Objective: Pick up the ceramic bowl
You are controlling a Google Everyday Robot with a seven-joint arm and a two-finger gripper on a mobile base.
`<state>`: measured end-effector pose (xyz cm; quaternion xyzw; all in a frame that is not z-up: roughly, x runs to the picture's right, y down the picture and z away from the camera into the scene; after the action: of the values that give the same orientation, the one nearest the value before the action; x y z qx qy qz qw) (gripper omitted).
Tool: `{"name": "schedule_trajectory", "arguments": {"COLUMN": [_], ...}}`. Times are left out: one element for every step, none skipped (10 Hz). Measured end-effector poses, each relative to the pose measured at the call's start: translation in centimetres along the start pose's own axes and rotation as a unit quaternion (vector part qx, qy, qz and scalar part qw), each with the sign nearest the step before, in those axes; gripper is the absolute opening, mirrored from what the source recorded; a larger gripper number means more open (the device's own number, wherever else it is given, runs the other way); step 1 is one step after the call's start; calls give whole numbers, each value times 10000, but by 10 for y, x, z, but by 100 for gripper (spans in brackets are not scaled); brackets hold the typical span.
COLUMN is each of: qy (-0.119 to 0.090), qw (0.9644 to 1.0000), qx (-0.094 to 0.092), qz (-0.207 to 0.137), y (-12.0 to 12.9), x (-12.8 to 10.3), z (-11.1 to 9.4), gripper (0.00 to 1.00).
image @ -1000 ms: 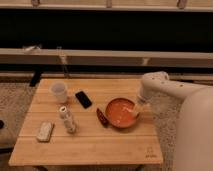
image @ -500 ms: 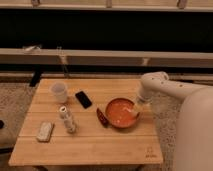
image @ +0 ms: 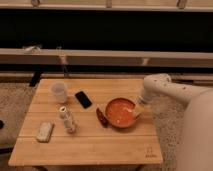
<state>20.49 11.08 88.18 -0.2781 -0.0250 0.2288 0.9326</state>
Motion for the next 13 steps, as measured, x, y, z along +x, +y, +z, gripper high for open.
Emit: {"name": "schedule_trajectory", "arguments": {"qy": [-10, -21, -7, 5, 13, 51, 63, 73, 82, 82, 74, 45, -52], "qw": [10000, 9999, 9999, 9999, 9998, 9997, 9996, 9995, 9993, 9991, 9988, 9985, 9981], "qx": [9, -4, -1, -14, -35, -90, -120, -173, -222, -295, -357, -422, -512], "qz": [-53, -104, -135, -159, -188, -232, -253, -271, -289, -310, -323, -332, -327], "y": [1, 2, 2, 2, 3, 4, 3, 3, 3, 2, 1, 1, 0], "x": [-4, -8, -8, -9, -11, -14, -15, -17, -18, -20, -21, -21, -19], "z": [2, 5, 7, 10, 12, 16, 19, 22, 24, 26, 27, 27, 23], "gripper": [80, 80, 80, 80, 80, 78, 70, 59, 51, 37, 28, 20, 8]}}
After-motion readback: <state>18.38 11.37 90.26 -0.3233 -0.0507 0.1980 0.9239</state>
